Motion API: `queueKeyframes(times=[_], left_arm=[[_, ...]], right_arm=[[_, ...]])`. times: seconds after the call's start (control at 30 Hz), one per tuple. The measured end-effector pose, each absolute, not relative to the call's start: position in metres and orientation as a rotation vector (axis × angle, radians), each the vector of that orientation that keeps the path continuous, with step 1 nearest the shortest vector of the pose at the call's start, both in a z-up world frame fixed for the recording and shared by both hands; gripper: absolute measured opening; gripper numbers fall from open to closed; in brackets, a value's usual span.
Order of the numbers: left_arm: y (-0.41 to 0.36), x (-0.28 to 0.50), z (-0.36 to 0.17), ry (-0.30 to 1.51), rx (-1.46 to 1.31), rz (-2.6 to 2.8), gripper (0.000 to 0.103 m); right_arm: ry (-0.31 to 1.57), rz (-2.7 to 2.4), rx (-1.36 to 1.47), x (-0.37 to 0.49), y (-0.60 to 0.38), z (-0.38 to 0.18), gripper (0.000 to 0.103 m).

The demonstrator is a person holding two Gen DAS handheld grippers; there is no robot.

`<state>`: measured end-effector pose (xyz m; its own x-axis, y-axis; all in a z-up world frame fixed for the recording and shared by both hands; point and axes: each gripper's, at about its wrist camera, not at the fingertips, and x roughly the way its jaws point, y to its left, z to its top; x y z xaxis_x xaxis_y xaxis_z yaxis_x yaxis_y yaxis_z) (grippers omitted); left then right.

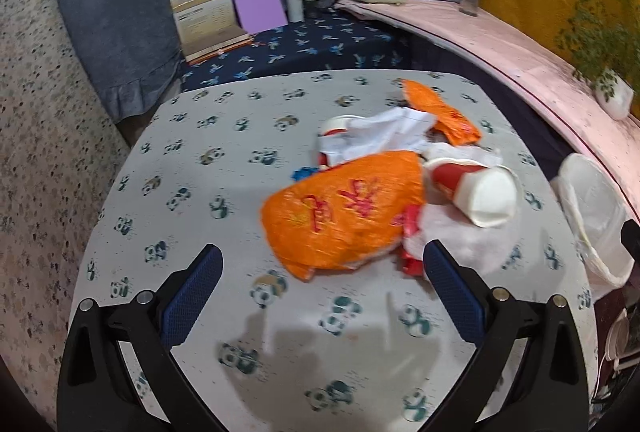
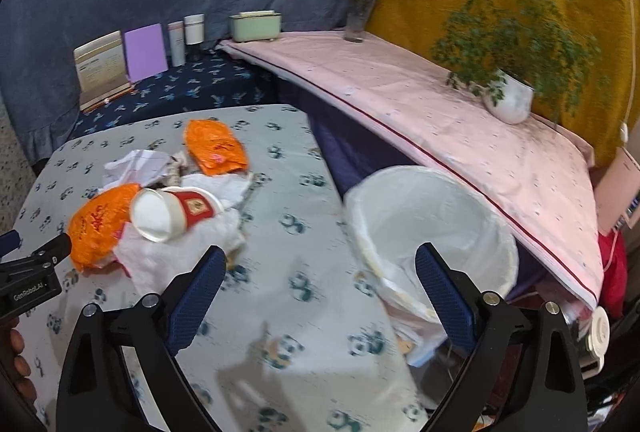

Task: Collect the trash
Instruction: 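Grasp the red-banded paper cup with the right gripper while the left grasps the orange bag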

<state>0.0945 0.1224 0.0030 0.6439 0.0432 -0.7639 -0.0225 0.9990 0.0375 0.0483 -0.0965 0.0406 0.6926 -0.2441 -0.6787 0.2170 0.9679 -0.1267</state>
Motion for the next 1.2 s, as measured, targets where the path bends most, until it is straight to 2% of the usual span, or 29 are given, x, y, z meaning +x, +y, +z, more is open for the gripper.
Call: queueKeyframes(times=[0.23, 0.5, 0.63, 0.77, 1.03, 1.13, 1.2], left_arm=[[0.149, 0.111, 0.002, 0.867, 0.015, 0.081, 0.096], [0.160, 0.128, -0.005, 0.889, 0.000, 0.065, 0.096], [0.163, 0.136, -0.016, 0.915, -0.006, 0.045, 0.096], [0.162, 0.143, -0.031, 0.955, -0.018, 0.018, 0.096], [0.154, 0.153, -0.055, 1.017, -0.051, -0.085, 0.096], [0.148, 0.156, -0.061, 1.033, -0.061, -0.117, 0.093], [0.144, 0.156, -0.064, 1.046, -0.063, -0.139, 0.085]], right_arm=[[0.765, -0.148, -0.064, 0.105, -0.040, 0.040, 0.091], [0.834, -0.114, -0.126, 0.156, 0.005, 0.003, 0.089], [0.890, -0.124, -0.120, 0.160, -0.001, -0.017, 0.088], [0.916, -0.123, -0.089, 0.154, -0.015, -0.025, 0.079], [0.946, -0.129, -0.060, 0.143, -0.034, -0.029, 0.076], [0.948, -0.131, -0.060, 0.139, -0.036, -0.027, 0.076], [0.945, -0.132, -0.066, 0.138, -0.037, -0.026, 0.076]])
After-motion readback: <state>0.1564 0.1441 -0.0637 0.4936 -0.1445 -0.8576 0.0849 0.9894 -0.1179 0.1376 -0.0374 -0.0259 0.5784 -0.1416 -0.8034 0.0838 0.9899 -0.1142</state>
